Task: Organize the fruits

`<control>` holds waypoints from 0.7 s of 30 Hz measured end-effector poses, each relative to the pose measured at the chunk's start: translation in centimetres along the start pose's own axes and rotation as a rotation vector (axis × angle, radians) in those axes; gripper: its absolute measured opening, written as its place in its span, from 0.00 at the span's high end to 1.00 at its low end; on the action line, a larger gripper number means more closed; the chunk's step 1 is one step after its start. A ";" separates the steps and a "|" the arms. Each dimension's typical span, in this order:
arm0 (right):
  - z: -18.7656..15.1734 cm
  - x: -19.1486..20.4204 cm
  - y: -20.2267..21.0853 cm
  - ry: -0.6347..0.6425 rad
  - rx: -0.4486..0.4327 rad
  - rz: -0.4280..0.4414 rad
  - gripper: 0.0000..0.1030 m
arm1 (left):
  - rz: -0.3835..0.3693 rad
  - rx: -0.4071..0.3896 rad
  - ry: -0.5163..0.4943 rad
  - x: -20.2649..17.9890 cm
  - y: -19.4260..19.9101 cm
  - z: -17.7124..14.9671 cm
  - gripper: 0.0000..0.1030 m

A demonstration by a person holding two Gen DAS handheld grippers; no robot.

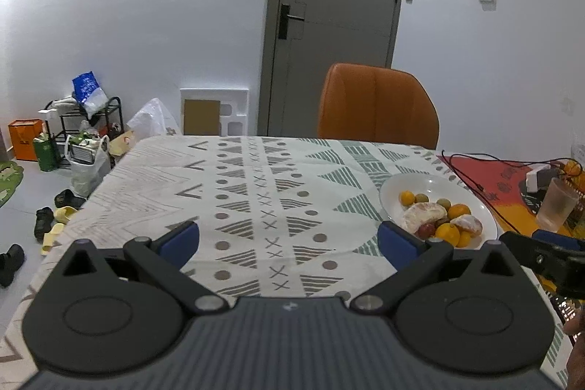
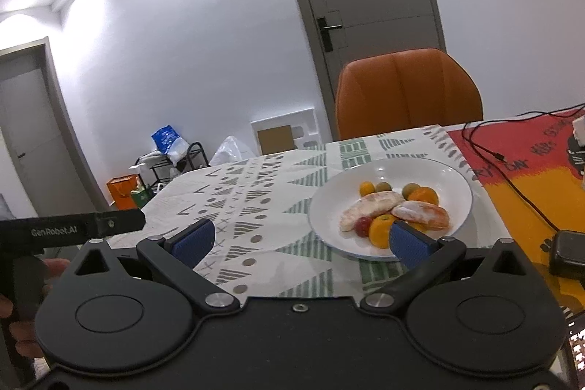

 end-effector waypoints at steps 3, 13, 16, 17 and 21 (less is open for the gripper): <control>0.1 1.0 0.3 0.018 0.001 0.017 0.00 | 0.013 -0.002 -0.006 0.7 1.0 -0.2 0.00; 0.4 3.2 2.1 0.014 0.062 0.082 0.00 | 0.011 -0.006 -0.015 2.8 3.4 -1.2 0.00; 0.1 3.2 2.8 -0.009 0.092 0.081 0.00 | 0.022 -0.002 -0.007 3.7 4.2 -1.4 0.00; 0.0 3.4 3.0 -0.003 0.094 0.082 0.00 | 0.028 -0.003 -0.003 4.1 4.5 -1.4 0.00; -0.4 3.9 3.5 0.029 0.101 0.063 0.00 | 0.036 -0.002 -0.012 4.9 5.7 -1.7 0.00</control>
Point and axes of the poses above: each gripper's, at about its wrist camera, not at the fingertips, and y roughly against the way its jaws point, x to its left, z to its top, the point moved 1 cm from there along -y, roughly the way its jaws point, and after that the axes turned 1 degree about x, right-handed, at the moved point
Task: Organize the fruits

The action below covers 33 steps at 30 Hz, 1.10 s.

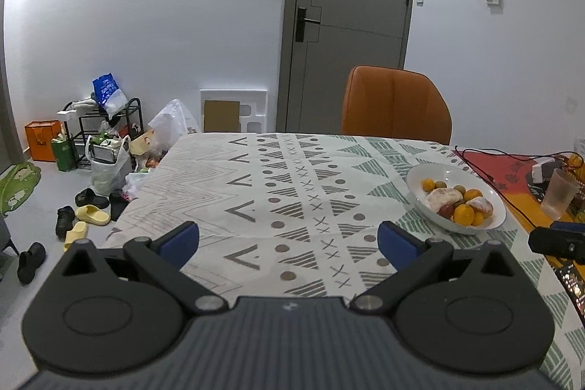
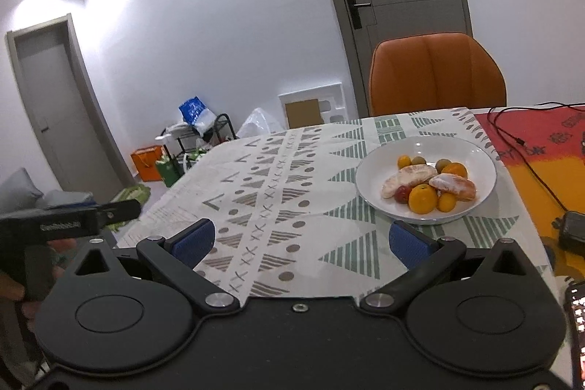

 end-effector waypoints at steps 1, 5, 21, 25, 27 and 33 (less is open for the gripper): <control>-0.1 0.1 0.1 0.000 0.001 0.001 0.00 | 0.004 -0.003 -0.003 0.1 0.3 -0.1 0.00; -0.2 0.5 0.3 0.013 -0.004 0.002 0.00 | 0.018 -0.002 0.002 0.8 1.1 -0.3 0.00; -0.4 1.0 -0.5 0.009 0.026 0.020 0.00 | 0.008 0.012 0.008 1.3 1.2 -0.6 0.00; -0.5 1.0 -0.6 0.010 0.027 0.022 0.00 | 0.004 0.015 0.008 1.3 1.2 -0.6 0.00; -0.5 1.0 -0.6 0.010 0.027 0.021 0.00 | 0.006 0.016 0.003 1.2 1.2 -0.7 0.00; -0.6 1.0 -0.7 0.006 0.032 0.024 0.00 | -0.002 0.020 -0.003 1.0 1.2 -0.7 0.00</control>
Point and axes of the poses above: each gripper's, at about its wrist camera, not at the fingertips, and y roughly against the way its jaws point, x to its left, z to its top, the point moved 1 cm from there along -y, roughly the way its jaws point, and after that the axes turned 1 degree about x, right-handed, at the moved point
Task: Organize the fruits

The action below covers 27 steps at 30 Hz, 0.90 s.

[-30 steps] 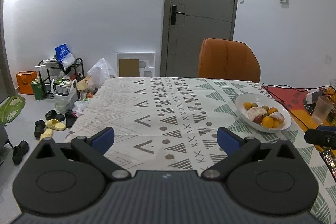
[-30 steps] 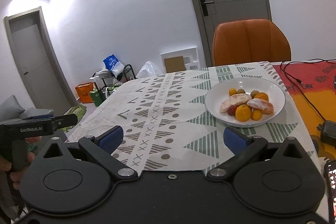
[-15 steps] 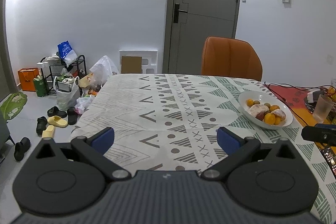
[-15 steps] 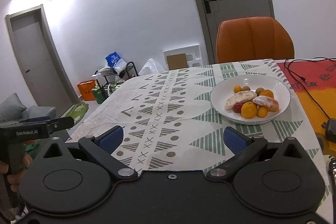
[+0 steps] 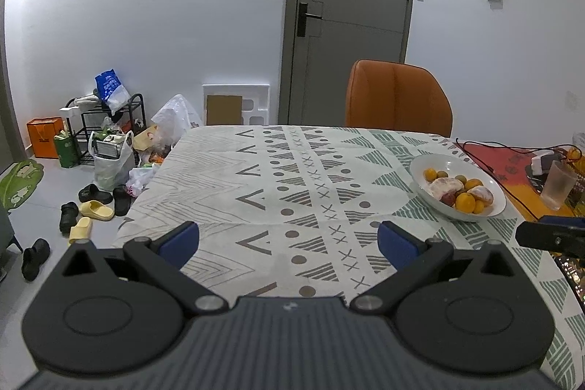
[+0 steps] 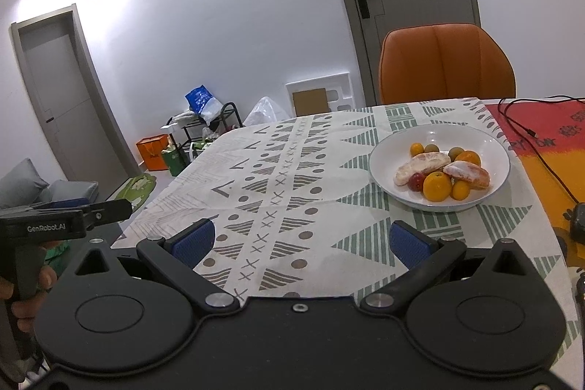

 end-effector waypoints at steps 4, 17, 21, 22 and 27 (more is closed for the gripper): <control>0.0 0.0 0.0 0.003 -0.001 0.000 0.00 | -0.003 0.004 -0.002 -0.1 0.0 -0.1 0.00; -0.1 -0.1 0.0 0.004 0.000 0.001 0.00 | -0.005 0.009 -0.004 -0.2 -0.1 -0.2 0.00; -0.1 -0.1 0.0 0.005 0.001 0.001 0.00 | -0.005 0.011 -0.002 -0.2 -0.1 -0.2 0.00; -0.1 -0.1 0.0 0.005 0.002 0.001 0.00 | -0.004 0.011 -0.002 -0.2 -0.1 -0.2 0.00; -0.2 0.0 -0.1 0.007 0.003 0.003 0.00 | -0.004 0.011 -0.001 -0.1 -0.2 -0.3 0.00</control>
Point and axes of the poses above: each gripper's, at about its wrist camera, not at the fingertips, and y roughly against the way its jaws point, x to its left, z to its top, the point moved 1 cm from there along -y, roughly the way its jaws point, and after that the axes turned 1 degree about x, right-handed, at the moved point
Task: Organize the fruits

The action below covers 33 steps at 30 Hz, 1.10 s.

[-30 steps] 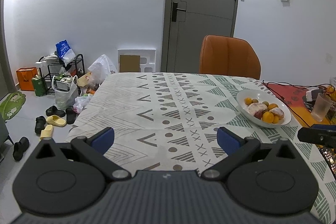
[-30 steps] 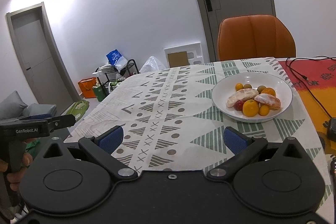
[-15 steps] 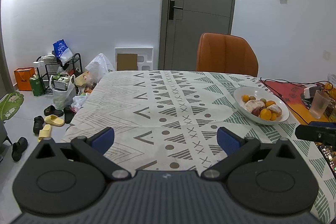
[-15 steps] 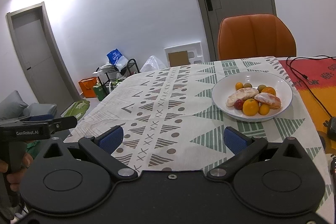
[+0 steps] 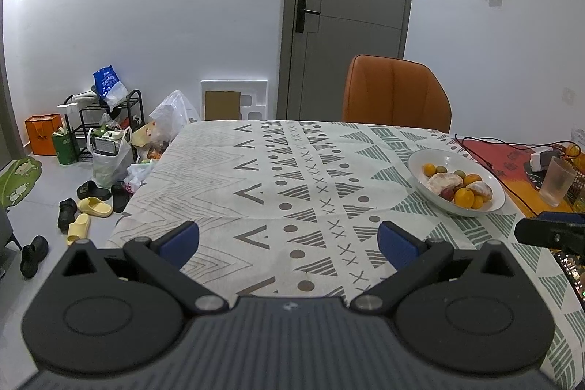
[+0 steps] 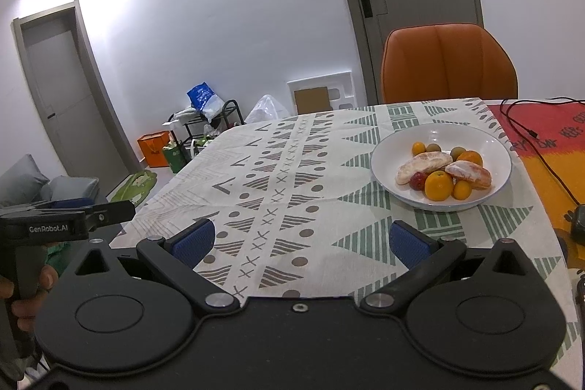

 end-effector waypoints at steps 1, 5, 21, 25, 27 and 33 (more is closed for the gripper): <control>0.0 0.0 0.0 0.000 -0.001 0.000 0.00 | 0.000 0.001 0.001 0.0 0.0 0.0 0.00; -0.1 0.0 0.0 0.004 0.001 0.002 0.00 | 0.000 0.001 -0.002 0.0 0.0 0.0 0.00; -0.2 -0.2 -0.1 0.002 0.000 0.001 0.00 | -0.003 0.006 -0.005 0.0 0.0 -0.3 0.00; -0.2 -0.1 -0.2 0.000 0.006 0.000 0.00 | -0.004 0.009 -0.001 0.0 -0.1 -0.3 0.00; -0.2 0.1 -0.1 0.011 0.002 -0.001 0.00 | -0.008 0.010 -0.004 0.0 -0.2 -0.2 0.00; -0.2 0.1 -0.3 0.013 0.007 -0.003 0.00 | -0.017 0.011 -0.005 0.0 -0.2 -0.1 0.00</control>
Point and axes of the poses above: each gripper's, at about its wrist camera, not at the fingertips, and y roughly against the way its jaws point, x to its left, z to its top, the point moved 1 cm from there along -y, roughly the way its jaws point, and after that the axes turned 1 degree about x, right-handed, at the moved point
